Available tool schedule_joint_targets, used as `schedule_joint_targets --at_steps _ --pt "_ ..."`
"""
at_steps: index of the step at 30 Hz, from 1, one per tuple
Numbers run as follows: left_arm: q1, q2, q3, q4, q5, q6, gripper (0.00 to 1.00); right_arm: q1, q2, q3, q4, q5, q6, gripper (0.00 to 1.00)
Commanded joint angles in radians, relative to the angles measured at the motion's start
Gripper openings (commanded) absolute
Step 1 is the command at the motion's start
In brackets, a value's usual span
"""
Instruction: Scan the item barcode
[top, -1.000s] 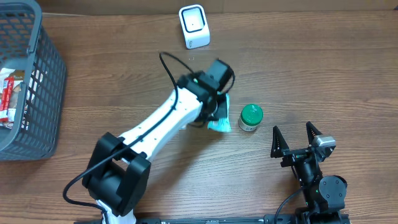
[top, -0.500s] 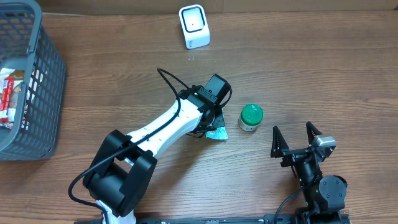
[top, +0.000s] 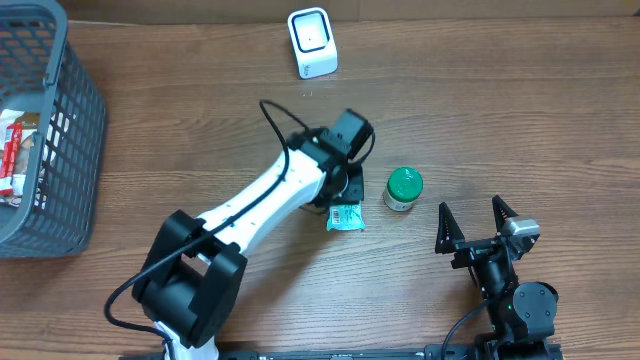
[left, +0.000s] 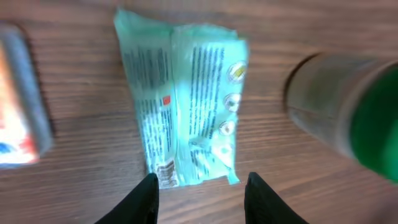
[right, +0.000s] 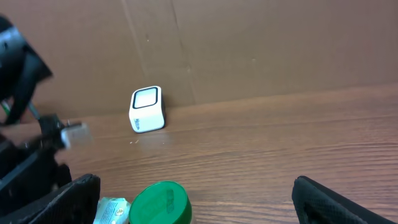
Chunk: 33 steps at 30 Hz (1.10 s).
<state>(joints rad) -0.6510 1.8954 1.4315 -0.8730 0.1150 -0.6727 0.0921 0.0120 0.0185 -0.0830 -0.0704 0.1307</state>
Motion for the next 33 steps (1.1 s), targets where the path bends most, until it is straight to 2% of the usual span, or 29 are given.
schedule_joint_targets --at_steps 1,5,9,14,33 --pt "0.056 -0.021 0.114 -0.084 -0.063 0.092 0.36 -0.003 -0.009 -0.011 0.003 0.01 0.003 1.0" --pt "0.121 -0.021 0.137 -0.166 -0.134 0.12 0.41 -0.003 -0.009 -0.011 0.003 0.01 0.004 1.0" --pt "0.175 -0.019 0.117 -0.188 -0.194 0.151 0.33 -0.003 -0.009 -0.011 0.003 0.01 0.004 1.0" --pt "0.224 -0.018 0.076 -0.182 -0.204 0.153 0.33 -0.003 -0.009 -0.011 0.003 0.01 0.004 1.0" --pt "0.229 -0.018 -0.113 -0.002 -0.192 0.158 0.33 -0.003 -0.009 -0.011 0.003 0.01 0.004 1.0"
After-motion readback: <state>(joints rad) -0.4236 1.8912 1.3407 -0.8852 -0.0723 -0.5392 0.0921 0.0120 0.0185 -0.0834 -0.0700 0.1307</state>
